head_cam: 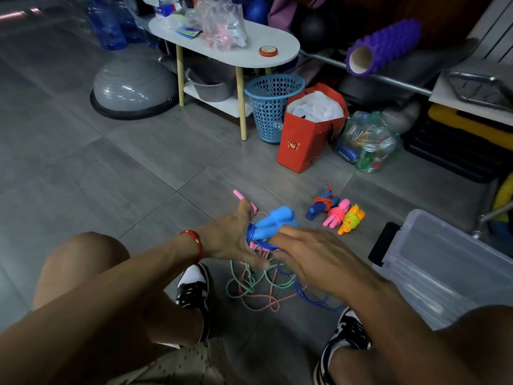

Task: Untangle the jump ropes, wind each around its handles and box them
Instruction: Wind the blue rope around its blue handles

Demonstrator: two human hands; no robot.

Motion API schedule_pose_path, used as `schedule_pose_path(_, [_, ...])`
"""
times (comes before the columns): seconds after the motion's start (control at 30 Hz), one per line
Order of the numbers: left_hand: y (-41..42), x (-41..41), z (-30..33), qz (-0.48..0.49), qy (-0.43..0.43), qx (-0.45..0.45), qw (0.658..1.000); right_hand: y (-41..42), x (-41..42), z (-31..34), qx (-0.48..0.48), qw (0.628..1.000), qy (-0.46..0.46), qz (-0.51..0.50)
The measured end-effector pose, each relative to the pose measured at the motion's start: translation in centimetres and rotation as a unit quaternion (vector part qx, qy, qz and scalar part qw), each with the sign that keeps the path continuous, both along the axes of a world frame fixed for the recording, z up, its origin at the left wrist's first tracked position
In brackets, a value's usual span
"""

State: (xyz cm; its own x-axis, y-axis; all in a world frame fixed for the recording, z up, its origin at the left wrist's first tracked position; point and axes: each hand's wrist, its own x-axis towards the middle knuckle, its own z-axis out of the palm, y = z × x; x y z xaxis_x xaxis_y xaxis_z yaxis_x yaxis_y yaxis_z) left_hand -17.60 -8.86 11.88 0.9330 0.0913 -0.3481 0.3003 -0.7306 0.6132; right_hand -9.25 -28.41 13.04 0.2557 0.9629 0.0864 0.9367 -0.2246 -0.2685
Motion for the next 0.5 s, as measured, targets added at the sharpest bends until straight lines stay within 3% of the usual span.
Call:
schedule_pose_path(0.1, [-1.0, -0.1, 0.4, -0.069, 0.024, 0.030, 0.997, 0.3, 1.1, 0.8, 0.022, 0.999, -0.036, 0.015])
schedule_pose_path(0.2, [-2.2, -0.6, 0.4, -0.141, 0.011, 0.026, 0.990, 0.2, 2.8, 1.0, 0.042, 0.991, 0.117, -0.039])
schedule_pose_path(0.33, [-3.5, -1.5, 0.6, -0.164, -0.021, -0.033, 0.986, -0.1, 4.4, -0.1, 0.022, 0.905, 0.413, -0.100])
schedule_pose_path(0.5, [-3.6, -2.7, 0.6, -0.149, -0.046, -0.100, 0.983, -0.3, 4.7, -1.5, 0.003, 0.806, 0.583, -0.100])
